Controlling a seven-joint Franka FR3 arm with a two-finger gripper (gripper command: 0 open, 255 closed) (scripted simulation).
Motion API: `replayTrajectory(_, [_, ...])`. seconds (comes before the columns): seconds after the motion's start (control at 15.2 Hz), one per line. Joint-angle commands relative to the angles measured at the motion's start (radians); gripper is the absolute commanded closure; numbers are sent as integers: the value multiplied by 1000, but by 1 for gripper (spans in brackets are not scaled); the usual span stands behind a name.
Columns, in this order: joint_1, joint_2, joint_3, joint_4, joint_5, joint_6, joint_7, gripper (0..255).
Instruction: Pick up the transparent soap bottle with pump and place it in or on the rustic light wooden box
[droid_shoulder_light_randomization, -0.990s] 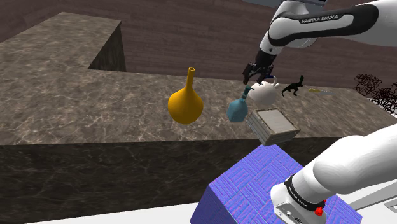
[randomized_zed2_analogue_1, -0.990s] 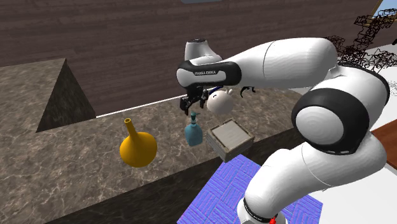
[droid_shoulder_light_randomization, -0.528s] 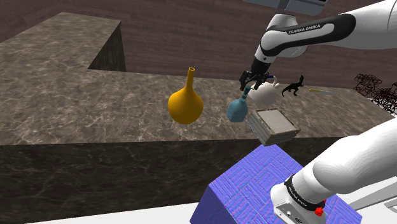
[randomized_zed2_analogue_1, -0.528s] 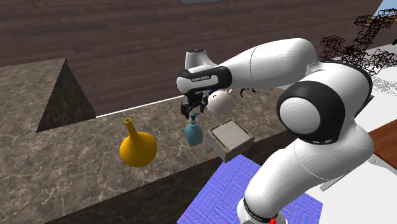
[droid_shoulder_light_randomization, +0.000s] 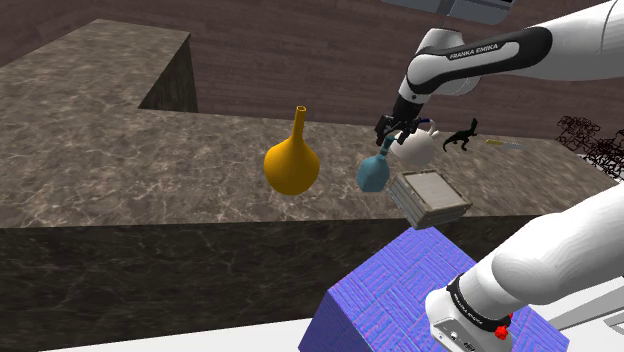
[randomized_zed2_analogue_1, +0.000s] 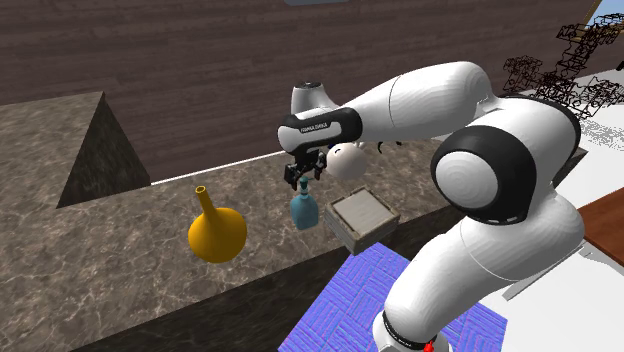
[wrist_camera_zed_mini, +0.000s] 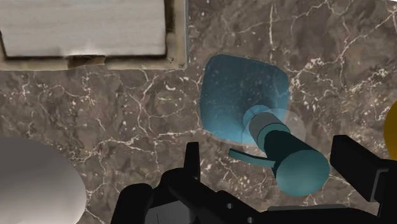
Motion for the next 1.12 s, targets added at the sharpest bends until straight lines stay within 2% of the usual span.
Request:
replayTrajectory(0.0, [0,0,0,0,0,0,0,0])
replayTrajectory(0.07, [0,0,0,0,0,0,0,0])
replayTrajectory(0.13, [0,0,0,0,0,0,0,255])
replayTrajectory(0.73, [0,0,0,0,0,0,0,255])
replayTrajectory(1.06, [-1,-28,3,43,-5,-70,6,255])
